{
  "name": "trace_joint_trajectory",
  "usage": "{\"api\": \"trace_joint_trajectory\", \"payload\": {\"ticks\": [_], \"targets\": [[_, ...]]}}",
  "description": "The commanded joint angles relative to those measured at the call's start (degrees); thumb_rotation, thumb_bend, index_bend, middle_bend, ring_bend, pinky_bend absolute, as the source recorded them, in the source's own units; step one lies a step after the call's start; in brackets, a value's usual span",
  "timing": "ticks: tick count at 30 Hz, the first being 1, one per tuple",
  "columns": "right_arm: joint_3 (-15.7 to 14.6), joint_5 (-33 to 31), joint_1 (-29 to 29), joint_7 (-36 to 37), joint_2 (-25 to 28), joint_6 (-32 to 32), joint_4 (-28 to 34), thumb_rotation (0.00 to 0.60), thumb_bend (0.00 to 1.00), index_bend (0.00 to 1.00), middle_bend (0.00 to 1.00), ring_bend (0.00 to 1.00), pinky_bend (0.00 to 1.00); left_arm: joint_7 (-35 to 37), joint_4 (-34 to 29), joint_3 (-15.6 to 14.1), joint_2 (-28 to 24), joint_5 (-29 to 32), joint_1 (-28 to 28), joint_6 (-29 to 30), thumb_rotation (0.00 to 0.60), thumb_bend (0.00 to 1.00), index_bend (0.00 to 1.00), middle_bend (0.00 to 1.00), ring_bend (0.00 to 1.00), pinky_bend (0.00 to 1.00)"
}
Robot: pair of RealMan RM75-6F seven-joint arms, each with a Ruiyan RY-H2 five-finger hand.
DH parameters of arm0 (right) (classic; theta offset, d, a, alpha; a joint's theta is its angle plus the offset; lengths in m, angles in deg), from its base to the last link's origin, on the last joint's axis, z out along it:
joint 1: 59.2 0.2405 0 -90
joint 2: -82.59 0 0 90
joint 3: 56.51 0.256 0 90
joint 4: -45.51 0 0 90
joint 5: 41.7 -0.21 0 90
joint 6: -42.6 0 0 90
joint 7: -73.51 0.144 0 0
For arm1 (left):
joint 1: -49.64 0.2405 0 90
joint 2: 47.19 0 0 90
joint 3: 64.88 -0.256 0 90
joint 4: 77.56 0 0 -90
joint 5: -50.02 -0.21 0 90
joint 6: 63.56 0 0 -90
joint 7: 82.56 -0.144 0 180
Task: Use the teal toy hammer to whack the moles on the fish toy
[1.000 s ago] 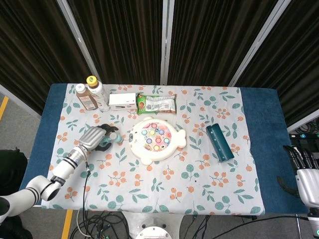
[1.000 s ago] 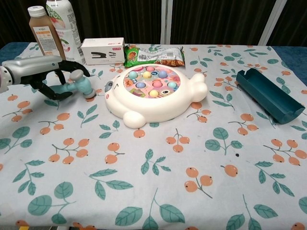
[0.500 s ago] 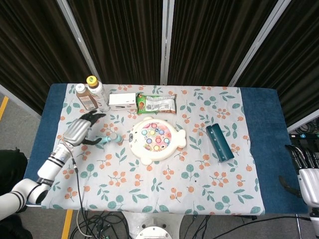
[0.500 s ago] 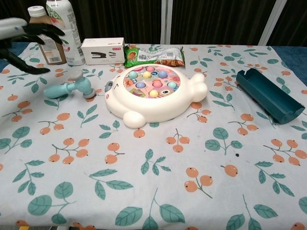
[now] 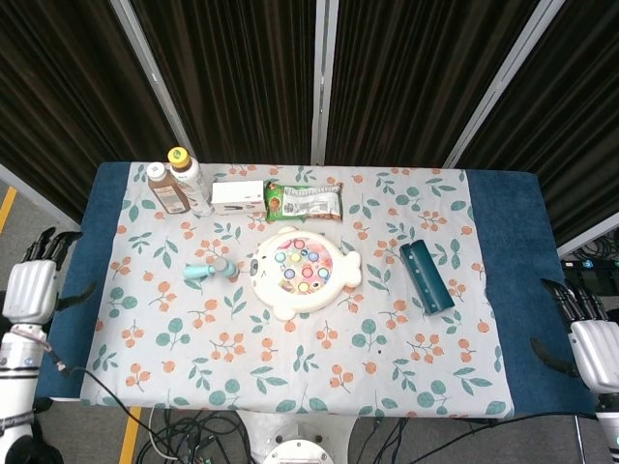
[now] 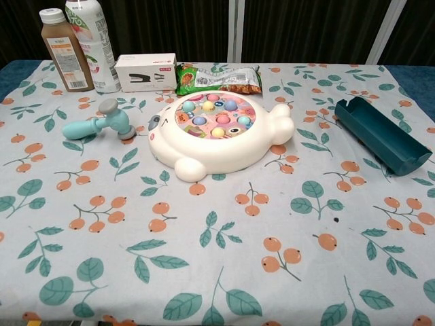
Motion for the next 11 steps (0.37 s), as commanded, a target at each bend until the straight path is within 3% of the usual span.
{"api": "trace_joint_trajectory", "payload": {"ticks": [1,11], "targets": [[-0.33,0.63,-0.34,-1.1,-0.76,0.79,0.18,0.6,0.21,0.01,0.12,0.0,0.0,-3.05,-5.56,-2.56,-1.98,-2.01,3.95,3.54,0.6,0.21,0.18,0.17,0.05,0.15],[-0.71,1.05,-1.35,-3.22,-1.94,2.59,0.49,0.6,0.21,0.01,0.11,0.0,0.0,-7.05,-10.14,-3.91,-2.78,-7.66,7.07,6.87,0.6,0.21,0.18,0.17,0.05,0.14]]}}
